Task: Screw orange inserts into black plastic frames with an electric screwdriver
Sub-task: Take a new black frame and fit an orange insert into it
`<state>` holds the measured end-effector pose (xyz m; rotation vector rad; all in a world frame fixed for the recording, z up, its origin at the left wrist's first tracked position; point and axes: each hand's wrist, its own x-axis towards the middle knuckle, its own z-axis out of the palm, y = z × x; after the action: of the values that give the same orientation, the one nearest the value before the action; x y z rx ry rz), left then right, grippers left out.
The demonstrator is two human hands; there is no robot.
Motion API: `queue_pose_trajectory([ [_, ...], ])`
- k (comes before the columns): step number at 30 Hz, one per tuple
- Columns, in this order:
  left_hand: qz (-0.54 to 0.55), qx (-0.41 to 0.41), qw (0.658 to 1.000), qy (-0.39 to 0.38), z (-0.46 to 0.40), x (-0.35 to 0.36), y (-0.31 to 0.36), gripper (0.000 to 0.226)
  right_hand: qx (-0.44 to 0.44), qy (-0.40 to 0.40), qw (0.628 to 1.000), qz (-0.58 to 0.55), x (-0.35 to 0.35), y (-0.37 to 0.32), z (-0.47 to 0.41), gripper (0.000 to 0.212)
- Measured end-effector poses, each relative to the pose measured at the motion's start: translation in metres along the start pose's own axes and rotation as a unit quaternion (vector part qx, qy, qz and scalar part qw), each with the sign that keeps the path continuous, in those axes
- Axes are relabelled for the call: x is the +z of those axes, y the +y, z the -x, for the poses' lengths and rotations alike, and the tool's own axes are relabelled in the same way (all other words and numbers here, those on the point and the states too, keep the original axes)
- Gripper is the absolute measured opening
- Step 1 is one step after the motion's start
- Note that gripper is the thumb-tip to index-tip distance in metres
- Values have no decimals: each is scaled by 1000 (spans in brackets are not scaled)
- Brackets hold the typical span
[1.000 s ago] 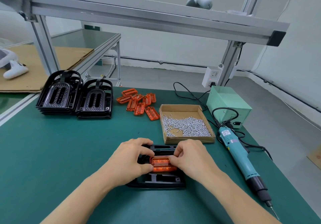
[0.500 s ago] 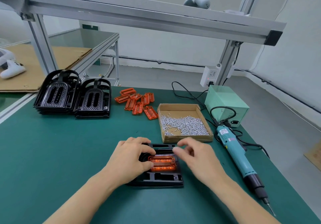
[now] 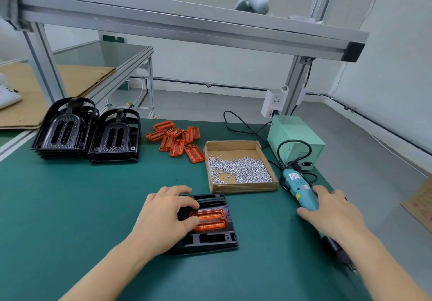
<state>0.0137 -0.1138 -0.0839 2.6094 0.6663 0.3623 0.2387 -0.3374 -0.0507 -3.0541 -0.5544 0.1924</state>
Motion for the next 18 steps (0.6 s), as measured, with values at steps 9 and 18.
queue_pose_trajectory([
  [9,106,5,993,51,-47,-15,29,14,-10,-46,986,-161,-2,8,-1,38],
  [18,46,-26,998,15,-111,7,47,18,-91,-78,816,-565,-29,-19,-6,28],
])
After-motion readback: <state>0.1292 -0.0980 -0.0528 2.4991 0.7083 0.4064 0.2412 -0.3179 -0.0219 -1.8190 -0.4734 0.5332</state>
